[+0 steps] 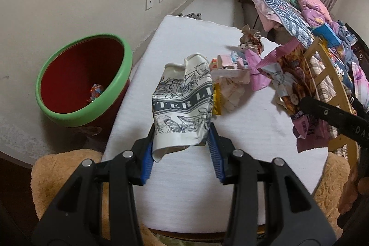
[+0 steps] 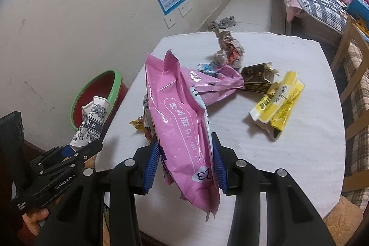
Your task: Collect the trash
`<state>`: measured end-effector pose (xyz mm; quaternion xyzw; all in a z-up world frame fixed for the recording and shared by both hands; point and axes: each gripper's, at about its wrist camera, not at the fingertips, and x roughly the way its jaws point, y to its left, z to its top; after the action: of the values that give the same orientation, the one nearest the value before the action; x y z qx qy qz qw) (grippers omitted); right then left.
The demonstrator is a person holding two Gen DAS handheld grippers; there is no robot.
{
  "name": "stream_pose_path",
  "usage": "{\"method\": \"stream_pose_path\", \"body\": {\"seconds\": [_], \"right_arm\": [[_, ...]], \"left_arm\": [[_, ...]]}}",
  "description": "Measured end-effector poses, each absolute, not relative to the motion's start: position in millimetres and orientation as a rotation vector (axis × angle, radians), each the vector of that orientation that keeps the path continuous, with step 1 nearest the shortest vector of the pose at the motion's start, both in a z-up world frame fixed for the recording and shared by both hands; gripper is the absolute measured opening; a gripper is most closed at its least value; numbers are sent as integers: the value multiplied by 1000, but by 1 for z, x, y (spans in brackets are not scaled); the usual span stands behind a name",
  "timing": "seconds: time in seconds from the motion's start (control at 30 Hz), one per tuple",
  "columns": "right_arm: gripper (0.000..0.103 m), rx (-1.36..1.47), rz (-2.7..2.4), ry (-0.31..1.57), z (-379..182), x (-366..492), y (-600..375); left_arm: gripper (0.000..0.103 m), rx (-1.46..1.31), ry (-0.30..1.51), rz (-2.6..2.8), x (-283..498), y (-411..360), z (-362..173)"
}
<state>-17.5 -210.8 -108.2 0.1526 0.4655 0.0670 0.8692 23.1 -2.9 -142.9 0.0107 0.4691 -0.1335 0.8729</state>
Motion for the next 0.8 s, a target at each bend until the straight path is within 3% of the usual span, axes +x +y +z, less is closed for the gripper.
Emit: {"method": "stream_pose_path", "body": {"seconds": [0.8], "right_arm": [[41, 258, 196, 1006, -112, 0, -172]], "left_arm": [[41, -41, 972, -199, 28, 36, -147]]}}
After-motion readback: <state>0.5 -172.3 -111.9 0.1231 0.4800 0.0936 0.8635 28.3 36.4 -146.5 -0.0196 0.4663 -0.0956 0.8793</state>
